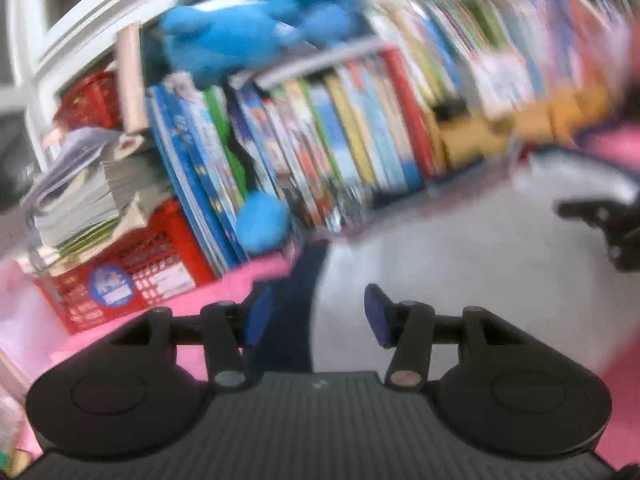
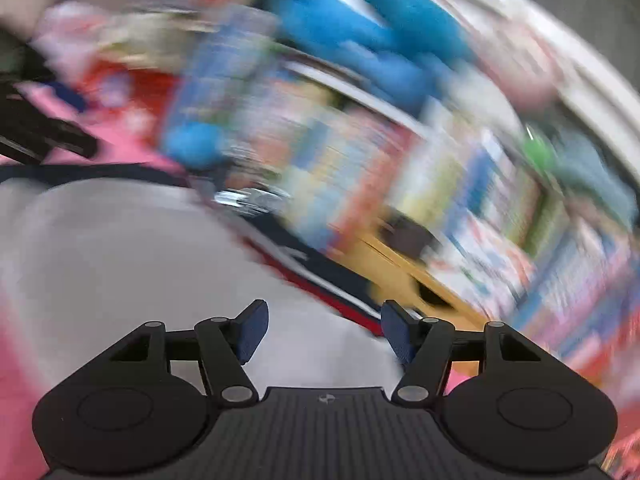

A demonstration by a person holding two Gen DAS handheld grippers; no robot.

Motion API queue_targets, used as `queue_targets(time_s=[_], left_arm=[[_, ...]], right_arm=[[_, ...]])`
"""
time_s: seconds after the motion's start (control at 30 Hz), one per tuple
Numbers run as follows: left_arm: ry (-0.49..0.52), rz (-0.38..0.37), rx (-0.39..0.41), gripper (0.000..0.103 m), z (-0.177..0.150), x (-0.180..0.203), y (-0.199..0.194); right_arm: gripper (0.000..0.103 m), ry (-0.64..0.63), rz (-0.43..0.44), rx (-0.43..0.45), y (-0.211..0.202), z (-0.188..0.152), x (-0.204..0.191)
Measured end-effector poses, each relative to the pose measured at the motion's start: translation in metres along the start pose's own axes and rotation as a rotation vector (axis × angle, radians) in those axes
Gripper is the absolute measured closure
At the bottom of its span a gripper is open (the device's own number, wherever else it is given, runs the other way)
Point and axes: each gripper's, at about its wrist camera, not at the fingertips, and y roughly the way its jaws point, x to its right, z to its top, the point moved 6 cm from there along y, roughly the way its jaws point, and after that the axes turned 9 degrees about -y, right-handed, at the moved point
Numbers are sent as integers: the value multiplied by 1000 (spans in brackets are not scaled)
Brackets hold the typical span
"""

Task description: Fold clothes

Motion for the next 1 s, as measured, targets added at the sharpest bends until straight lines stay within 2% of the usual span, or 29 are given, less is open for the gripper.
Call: queue_targets(time_s=[0.07, 0.17, 0.27, 0.33, 0.4, 0.47, 0.53, 0.6, 0.7, 0.73, 0.77, 0.8, 0.83, 0.9, 0.93, 1.0], left_arm=[[54, 48, -37, 53, -18, 6, 6], [115, 151, -64, 53, -34, -3, 20], [125, 149, -59, 52, -44, -15, 21], [138, 147, -54, 52, -45, -16, 21], [151, 145, -48, 53, -46, -17, 20], [145, 140, -49, 53, -46, -19, 18], [131, 130, -52, 53, -45, -21, 19], [116, 118, -54, 52, -44, -22, 19], [116, 100, -49, 53, -42, -30, 18], [110, 137, -48, 53, -40, -39, 17], [101, 183, -45, 55, -38, -48, 15], [84, 197, -36, 58, -35, -56, 11], [56, 173, -19, 59, -31, -63, 4], [28, 69, 22, 59, -23, -63, -15], [52, 12, 45, 59, -21, -55, -26], [165, -94, 87, 57, -21, -25, -45]], right_arm=[[41, -102, 22, 46, -17, 16, -41], [41, -216, 31, 71, -23, 31, -83], [44, -306, -4, 38, -13, 25, -100], [51, -308, -36, 2, -11, 8, -89], [52, -284, -67, -51, -14, -15, -65], [55, -319, -118, -142, -19, -49, -43], [75, -285, -160, -251, -28, -91, -16], [76, -234, -214, -341, -36, -130, 15], [76, -191, -259, -451, -43, -166, 50], [76, -200, -263, -510, -43, -175, 58], [75, -222, -275, -538, -46, -179, 63], [74, -245, -291, -553, -50, -181, 67], [69, -240, -277, -525, -58, -175, 67], [60, -208, -202, -413, -76, -152, 56], [58, -191, -141, -339, -85, -137, 48], [55, -181, 23, -171, -100, -101, 17]])
